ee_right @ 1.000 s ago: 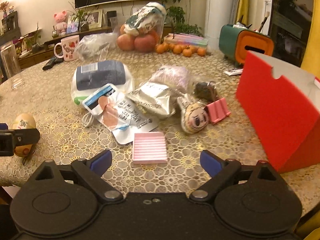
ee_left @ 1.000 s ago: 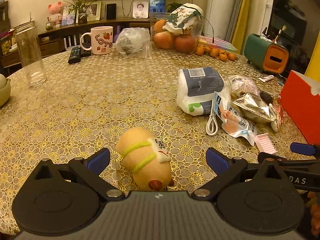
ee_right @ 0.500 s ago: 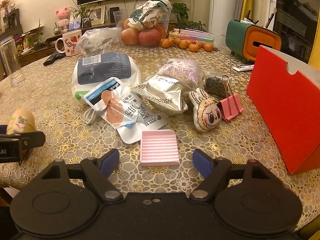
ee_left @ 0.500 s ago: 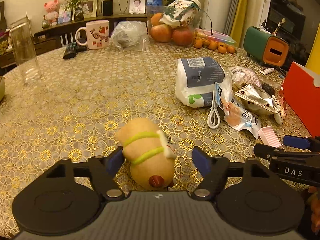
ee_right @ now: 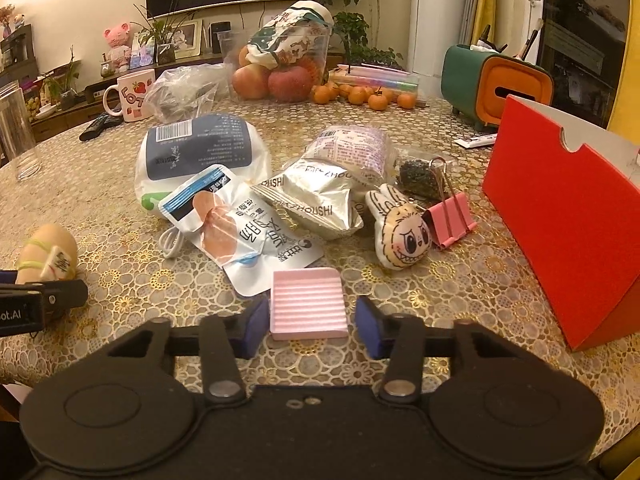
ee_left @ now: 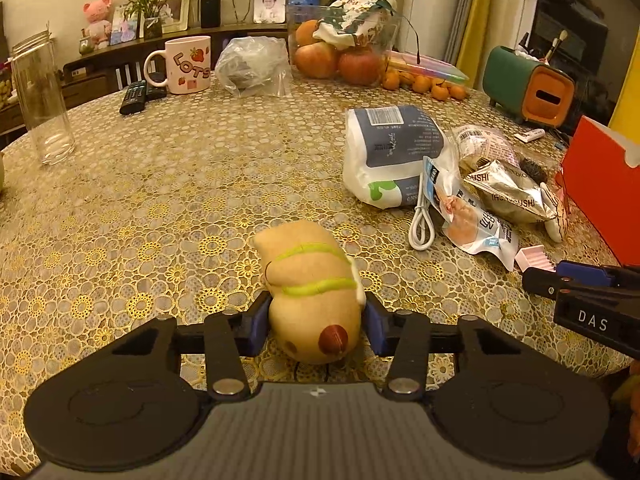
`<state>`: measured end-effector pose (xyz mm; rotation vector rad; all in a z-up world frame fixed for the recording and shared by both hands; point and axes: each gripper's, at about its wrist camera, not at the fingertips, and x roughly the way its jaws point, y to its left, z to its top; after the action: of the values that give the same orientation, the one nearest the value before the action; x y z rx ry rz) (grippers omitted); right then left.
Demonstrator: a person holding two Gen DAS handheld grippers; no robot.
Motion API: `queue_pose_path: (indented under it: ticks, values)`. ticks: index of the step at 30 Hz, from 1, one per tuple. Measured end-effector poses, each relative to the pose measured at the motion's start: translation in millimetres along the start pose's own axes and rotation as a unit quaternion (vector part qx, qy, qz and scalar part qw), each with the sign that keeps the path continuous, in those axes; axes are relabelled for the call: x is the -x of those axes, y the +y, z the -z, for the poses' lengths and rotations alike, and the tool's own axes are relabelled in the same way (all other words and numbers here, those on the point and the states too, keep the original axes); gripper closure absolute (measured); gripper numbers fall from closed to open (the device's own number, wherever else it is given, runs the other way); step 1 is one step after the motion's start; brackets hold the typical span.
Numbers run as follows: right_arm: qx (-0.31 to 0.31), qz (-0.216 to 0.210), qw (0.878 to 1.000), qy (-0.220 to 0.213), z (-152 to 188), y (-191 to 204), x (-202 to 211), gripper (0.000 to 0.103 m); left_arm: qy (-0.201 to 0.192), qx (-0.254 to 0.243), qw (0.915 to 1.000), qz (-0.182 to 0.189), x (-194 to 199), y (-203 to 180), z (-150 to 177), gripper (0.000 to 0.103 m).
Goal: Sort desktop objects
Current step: 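Grasp the bread toy with left tool while right tool grasps the pink sticky pad, then carry bread toy and sticky pad with both tools over the red shoebox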
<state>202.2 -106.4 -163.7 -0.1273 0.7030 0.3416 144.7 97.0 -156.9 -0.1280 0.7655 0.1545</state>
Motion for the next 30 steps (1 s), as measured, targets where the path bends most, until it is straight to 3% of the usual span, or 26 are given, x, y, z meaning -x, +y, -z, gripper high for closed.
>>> queue_pose_path:
  ticks: [14, 30]
  values:
    - [-0.006, 0.004, 1.0, -0.01, 3, -20, 10, 0.064, -0.008, -0.012, 0.9999, 0.006, 5, -20, -3, 0.059]
    - [-0.029, -0.002, 0.998, -0.05, -4, -57, 67, 0.064, -0.026, -0.057, 0.9963, 0.059, 47, -85, -16, 0.059]
